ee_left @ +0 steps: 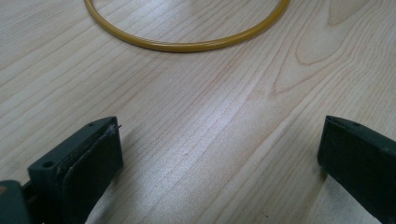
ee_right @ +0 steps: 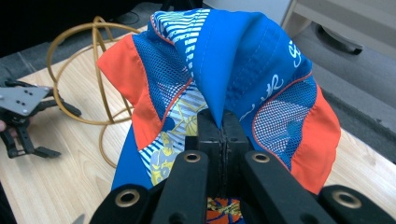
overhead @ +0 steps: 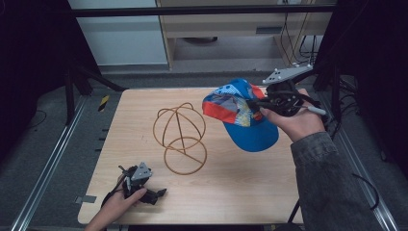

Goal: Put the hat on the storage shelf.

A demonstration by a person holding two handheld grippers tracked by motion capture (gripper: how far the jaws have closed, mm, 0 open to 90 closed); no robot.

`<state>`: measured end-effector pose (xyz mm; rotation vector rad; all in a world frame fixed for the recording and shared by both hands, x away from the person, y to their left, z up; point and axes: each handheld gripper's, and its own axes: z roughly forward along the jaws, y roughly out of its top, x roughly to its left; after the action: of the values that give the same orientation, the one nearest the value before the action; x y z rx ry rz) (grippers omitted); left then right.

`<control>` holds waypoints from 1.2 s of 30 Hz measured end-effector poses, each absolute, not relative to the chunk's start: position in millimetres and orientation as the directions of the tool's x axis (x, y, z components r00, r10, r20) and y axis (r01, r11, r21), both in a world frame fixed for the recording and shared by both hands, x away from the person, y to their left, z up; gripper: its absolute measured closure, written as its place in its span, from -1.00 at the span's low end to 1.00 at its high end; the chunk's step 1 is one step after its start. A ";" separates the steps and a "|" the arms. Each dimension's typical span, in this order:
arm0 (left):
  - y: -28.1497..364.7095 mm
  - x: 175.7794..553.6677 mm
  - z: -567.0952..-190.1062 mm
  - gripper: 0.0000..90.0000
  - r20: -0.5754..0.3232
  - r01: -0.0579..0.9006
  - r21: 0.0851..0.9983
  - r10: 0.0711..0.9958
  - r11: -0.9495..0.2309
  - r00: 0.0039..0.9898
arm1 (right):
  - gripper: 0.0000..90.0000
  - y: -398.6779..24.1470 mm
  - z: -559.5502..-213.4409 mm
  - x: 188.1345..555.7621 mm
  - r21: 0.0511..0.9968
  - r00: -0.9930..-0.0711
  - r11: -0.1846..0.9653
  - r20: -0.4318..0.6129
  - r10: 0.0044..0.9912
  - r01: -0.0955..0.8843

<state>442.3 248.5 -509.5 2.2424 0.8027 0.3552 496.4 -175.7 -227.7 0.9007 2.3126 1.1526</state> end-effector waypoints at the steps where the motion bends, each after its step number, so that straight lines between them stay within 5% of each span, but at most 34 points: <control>1: 248.5 442.3 -509.5 -1.00 0.016 0.442 0.709 0.640 -0.549 0.768 | 1.00 -173.4 -226.2 496.8 0.814 -0.714 0.454 -0.071 0.697 0.363; 36: 248.5 442.3 -509.4 -1.00 0.016 0.443 0.708 0.639 -0.550 0.769 | 1.00 -92.6 -198.3 515.9 0.833 -0.800 0.488 -0.098 0.593 0.259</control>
<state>442.3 248.5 -509.4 2.2441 0.8025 0.3534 515.9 -92.6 -198.3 0.7112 2.3644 1.2308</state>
